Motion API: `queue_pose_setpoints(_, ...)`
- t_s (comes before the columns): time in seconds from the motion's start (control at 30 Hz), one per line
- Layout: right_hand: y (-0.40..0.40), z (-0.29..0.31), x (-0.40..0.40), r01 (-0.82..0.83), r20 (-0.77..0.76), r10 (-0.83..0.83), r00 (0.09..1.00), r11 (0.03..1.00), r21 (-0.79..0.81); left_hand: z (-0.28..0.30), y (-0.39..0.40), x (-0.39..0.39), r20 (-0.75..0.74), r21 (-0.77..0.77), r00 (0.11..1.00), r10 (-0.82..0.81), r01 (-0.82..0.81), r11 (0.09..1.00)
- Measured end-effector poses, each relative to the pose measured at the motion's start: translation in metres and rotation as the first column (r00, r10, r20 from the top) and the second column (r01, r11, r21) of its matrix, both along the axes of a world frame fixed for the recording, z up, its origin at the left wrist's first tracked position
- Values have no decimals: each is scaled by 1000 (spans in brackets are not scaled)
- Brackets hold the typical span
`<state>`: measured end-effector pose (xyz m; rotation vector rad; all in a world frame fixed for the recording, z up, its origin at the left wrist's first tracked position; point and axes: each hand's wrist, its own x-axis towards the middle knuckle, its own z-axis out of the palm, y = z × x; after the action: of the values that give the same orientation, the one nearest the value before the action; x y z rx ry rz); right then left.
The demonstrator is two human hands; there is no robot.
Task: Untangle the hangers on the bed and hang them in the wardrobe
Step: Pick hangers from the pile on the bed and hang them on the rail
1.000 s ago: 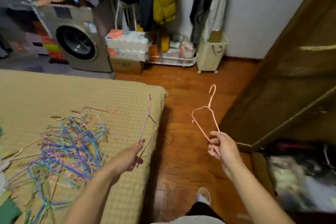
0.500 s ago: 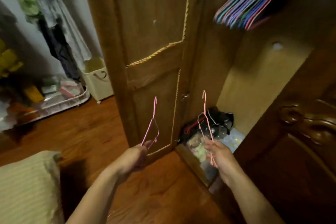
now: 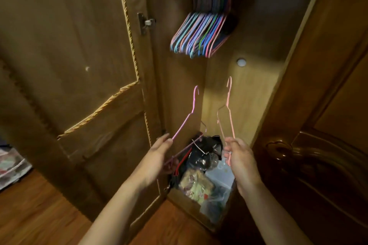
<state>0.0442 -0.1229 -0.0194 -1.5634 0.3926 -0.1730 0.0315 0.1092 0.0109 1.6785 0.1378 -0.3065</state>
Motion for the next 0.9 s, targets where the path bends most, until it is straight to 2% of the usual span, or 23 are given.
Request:
queue_pose_setpoints(0.17,13,18,43,98,67,-97,993,995,-9,8,6,60,37,-84,982,-187,189,978)
queue_pose_setpoints(0.37,5,71,97,274,210,-258,943,961,-49,73,-12,145,240,-155,921,-307,348,924)
queue_pose_setpoints(0.5,-8,104,129,372,247,-347,905,926,-61,102,-37,187,300,-114,890,-342,390,914)
queue_pose_setpoints(0.67,-12,110,153,410,233,-387,892,910,-61,127,-69,216,347,-80,866,-360,410,909)
queue_pose_setpoints(0.73,-14,117,161,418,265,-387,883,906,-71,148,-88,239,416,-60,851,-322,379,923)
queue_pose_setpoints(0.9,-20,130,180,405,289,-362,886,908,-106,205,-122,280,552,137,760,-342,322,937)
